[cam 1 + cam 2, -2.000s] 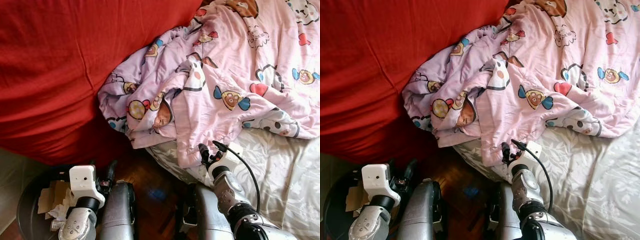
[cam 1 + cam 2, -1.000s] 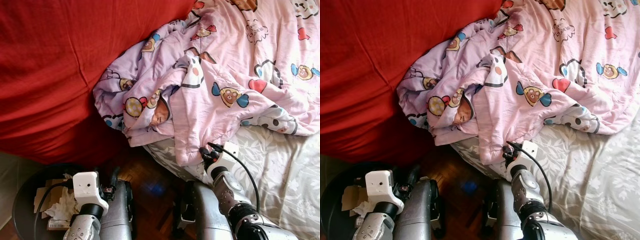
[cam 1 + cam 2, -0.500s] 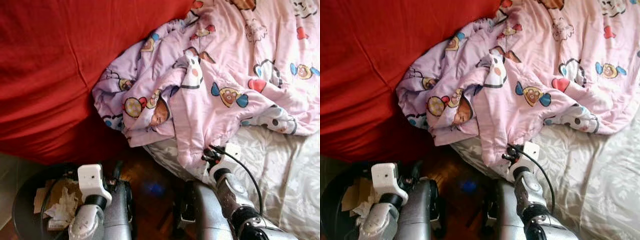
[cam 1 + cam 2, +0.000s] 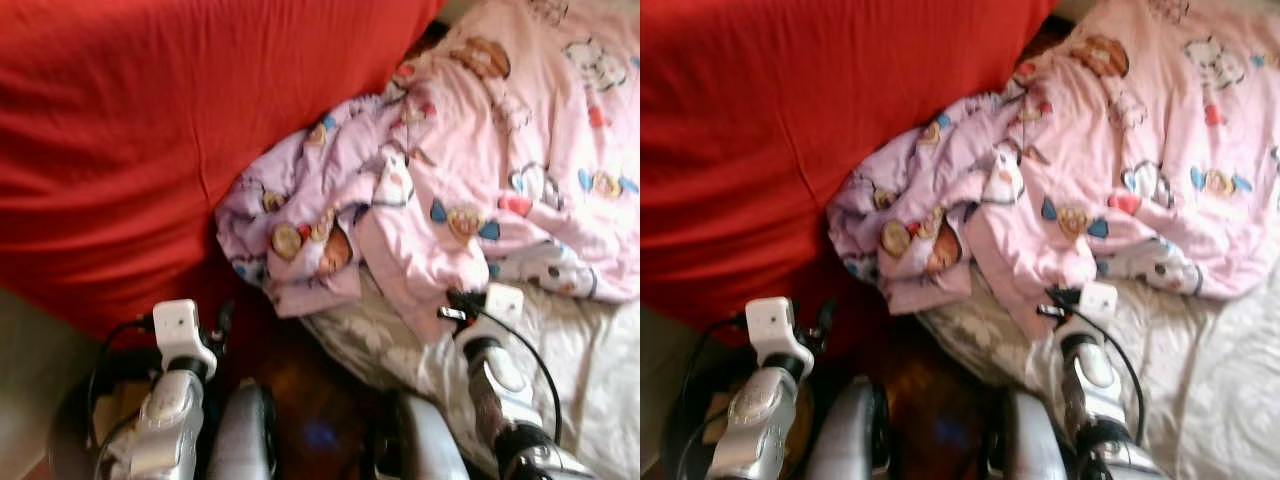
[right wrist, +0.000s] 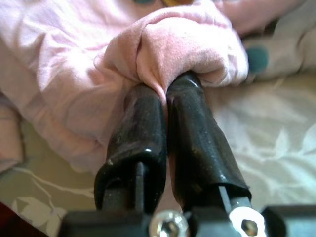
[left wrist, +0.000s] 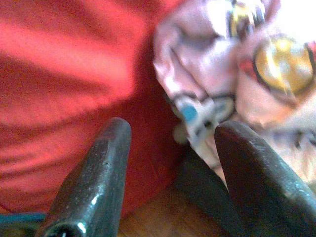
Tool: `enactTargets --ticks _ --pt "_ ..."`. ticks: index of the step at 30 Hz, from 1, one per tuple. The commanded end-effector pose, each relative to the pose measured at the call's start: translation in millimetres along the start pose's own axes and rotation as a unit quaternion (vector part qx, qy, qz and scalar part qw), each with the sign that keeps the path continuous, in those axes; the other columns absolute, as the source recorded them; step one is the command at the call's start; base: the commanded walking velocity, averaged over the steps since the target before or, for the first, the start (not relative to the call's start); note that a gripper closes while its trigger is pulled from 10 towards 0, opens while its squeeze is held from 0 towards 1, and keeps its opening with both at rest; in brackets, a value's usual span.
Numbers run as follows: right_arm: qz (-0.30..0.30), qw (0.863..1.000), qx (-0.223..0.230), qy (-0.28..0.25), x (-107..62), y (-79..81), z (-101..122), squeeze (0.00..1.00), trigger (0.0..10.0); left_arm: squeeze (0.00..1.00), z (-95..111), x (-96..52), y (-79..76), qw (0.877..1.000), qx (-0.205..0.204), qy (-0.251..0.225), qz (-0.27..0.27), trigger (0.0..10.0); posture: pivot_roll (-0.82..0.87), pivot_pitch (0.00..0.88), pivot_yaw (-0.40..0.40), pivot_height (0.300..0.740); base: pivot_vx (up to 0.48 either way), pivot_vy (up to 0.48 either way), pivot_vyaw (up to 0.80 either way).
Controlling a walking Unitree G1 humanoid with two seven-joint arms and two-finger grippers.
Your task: Clean up the room
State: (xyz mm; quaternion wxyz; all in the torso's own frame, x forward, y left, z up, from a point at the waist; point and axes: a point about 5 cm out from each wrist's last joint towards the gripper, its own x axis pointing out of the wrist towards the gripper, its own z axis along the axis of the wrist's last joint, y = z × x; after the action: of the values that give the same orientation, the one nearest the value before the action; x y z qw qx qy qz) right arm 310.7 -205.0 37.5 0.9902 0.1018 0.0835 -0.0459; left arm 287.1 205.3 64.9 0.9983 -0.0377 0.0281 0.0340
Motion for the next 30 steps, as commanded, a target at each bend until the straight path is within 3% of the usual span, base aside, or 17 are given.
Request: enactTargets --ticks 1,7,15,24,30 --pt "-0.005 1.000 -0.012 -0.015 -3.2 -6.4 2 0.00 10.0 0.00 -7 -1.5 5.6 1.000 -0.002 0.013 0.007 10.0 0.07 0.048 0.019 0.623 0.000 0.000 0.00" --pt "-0.017 0.999 -0.004 -0.029 -6.9 -12.0 2 0.00 10.0 0.00 -7 5.9 12.4 1.000 -0.004 0.006 0.016 10.0 0.09 0.000 0.020 0.623 0.000 0.000 0.00" --pt "-0.030 0.999 -0.004 -0.041 -16.0 -26.2 0 0.00 10.0 0.00 -28 -3.5 5.6 0.999 -0.013 0.027 0.015 10.0 0.08 0.000 0.004 0.623 0.000 0.000 0.00" --pt "-0.049 0.999 -0.004 -0.013 -24.1 -31.6 -14 0.00 10.0 0.00 -46 -16.6 11.2 0.998 -0.017 0.046 0.033 10.0 0.11 0.000 -0.050 0.688 0.000 0.000 0.00" --pt "-0.052 0.999 -0.008 -0.011 -24.6 -35.7 -13 0.00 10.0 0.00 -49 -17.4 17.1 0.998 -0.014 0.050 0.042 10.0 0.09 0.000 -0.021 0.728 0.000 0.000 0.00"
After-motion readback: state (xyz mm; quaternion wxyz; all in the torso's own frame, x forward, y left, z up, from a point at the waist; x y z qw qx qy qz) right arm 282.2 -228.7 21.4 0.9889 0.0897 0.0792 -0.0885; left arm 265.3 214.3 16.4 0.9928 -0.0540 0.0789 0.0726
